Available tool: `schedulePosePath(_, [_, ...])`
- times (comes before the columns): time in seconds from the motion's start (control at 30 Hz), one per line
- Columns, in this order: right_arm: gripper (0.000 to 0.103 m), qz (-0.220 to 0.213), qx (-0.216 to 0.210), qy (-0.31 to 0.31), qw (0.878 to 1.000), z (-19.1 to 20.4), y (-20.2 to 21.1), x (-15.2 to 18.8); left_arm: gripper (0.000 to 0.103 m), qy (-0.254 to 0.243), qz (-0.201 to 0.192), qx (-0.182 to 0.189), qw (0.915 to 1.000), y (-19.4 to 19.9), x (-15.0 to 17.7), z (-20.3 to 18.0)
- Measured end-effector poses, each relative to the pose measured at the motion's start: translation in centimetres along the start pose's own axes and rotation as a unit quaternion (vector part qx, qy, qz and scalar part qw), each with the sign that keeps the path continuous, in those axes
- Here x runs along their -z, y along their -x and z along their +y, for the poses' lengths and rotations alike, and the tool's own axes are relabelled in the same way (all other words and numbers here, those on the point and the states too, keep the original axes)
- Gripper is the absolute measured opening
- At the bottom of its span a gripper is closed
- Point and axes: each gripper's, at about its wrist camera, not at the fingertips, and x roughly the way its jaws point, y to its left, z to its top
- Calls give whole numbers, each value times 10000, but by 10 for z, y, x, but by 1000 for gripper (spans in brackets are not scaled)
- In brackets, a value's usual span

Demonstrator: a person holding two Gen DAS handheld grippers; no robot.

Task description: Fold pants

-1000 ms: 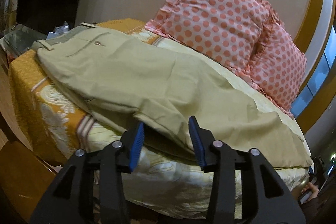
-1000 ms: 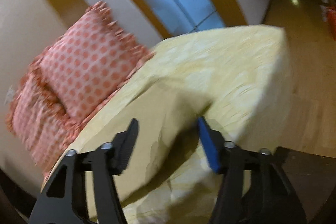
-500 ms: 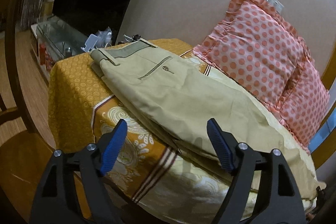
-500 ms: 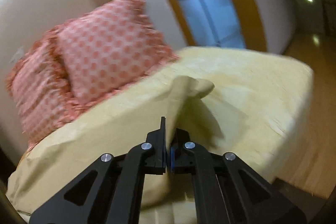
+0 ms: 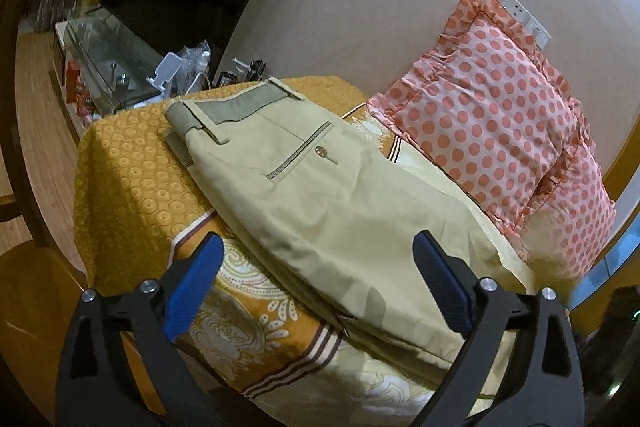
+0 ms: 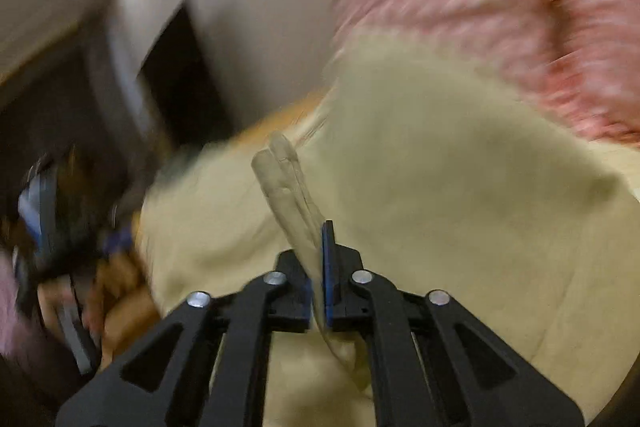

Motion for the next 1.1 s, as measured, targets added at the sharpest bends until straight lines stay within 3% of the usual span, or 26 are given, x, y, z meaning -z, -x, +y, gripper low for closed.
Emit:
schedulePosePath(0.03, [27,250,-72,43,9997,10,-10,6,96,27,56,-25,10000,-3,-1,2])
schedulePosePath(0.07, [58,327,-84,68,9994,16,-13,10,96,126,181,-11,9998,-8,-2,5])
schedulePosePath(0.13, [95,91,-82,123,9998,24,-1,18,96,226,169,45,9996,-10,-3,10])
schedulePosePath(0.23, [95,-347,-154,-73,9993,19,29,19,96,278,220,54,9994,-15,-7,12])
schedulePosePath(0.43, [96,-771,-115,-604,9951,-8,60,13,91,316,281,-97,9991,-32,-21,11])
schedulePosePath(0.5, [97,-850,-101,-687,9940,-18,63,13,79,365,320,-216,9986,-39,-28,13])
schedulePosePath(0.57, [98,-908,-91,-749,9930,-22,67,12,21,565,488,-311,9967,-47,-33,21])
schedulePosePath(0.63, [98,-973,-59,-843,9917,-33,72,12,14,704,549,-293,9956,-49,-38,28])
schedulePosePath(0.67, [98,-1007,-28,-878,9910,-37,76,13,11,507,531,-355,9967,-46,-42,20])
schedulePosePath(0.73, [98,-1133,105,-990,9886,-51,90,15,9,-237,278,-472,9982,-34,-49,-13])
schedulePosePath(0.8, [98,-1340,271,-1157,9838,-68,106,15,7,-921,66,-268,9954,-21,-54,-57])
schedulePosePath(0.87, [98,-1592,477,-1345,9769,-82,124,15,7,-1680,-92,164,9856,-6,-51,-113])
schedulePosePath(0.97, [98,-2082,867,-1749,9584,-108,163,19,7,-2860,-113,1130,9515,12,-20,-204])
schedulePosePath(1.0, [98,-2240,1013,-1968,9491,-120,177,22,7,-3206,-57,1454,9360,16,-4,-229])
schedulePosePath(1.03, [98,-2296,1050,-2082,9450,-126,183,24,8,-3619,108,1895,9127,20,21,-258])
schedulePosePath(1.1, [99,-2346,1173,-2404,9346,-143,197,30,8,-4154,453,2357,8774,20,64,-290])
